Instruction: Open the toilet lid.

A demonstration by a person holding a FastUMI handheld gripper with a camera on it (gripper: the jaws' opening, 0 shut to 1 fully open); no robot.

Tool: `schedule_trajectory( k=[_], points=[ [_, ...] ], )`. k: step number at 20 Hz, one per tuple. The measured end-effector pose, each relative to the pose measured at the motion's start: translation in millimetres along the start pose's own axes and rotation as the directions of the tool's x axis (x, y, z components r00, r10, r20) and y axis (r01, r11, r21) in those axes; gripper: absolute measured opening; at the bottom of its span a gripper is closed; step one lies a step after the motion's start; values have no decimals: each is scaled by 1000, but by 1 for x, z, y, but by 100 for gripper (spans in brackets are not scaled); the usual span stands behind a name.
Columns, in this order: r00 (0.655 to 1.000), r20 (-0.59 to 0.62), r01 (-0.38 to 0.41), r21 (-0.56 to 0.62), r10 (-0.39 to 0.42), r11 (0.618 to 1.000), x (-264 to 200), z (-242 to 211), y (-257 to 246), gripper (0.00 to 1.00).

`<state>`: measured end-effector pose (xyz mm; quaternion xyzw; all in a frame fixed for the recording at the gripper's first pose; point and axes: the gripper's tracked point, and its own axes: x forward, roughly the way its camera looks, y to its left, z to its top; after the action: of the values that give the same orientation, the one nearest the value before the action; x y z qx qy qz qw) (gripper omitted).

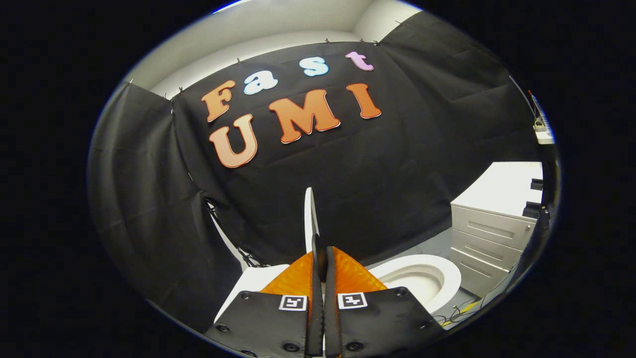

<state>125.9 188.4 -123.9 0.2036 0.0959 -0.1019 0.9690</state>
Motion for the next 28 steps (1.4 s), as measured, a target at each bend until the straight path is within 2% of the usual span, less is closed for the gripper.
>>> schedule_trajectory(
  k=[13, 17, 28],
  points=[
    [994, -56, -99, -71, 95, 993, -6, -34, 97, 9],
    [989, -99, -119, -133, 107, 984, -7, -46, 124, 9],
    [972, -152, -204, -155, 181, 967, -12, -79, 188, 10]
  ],
)
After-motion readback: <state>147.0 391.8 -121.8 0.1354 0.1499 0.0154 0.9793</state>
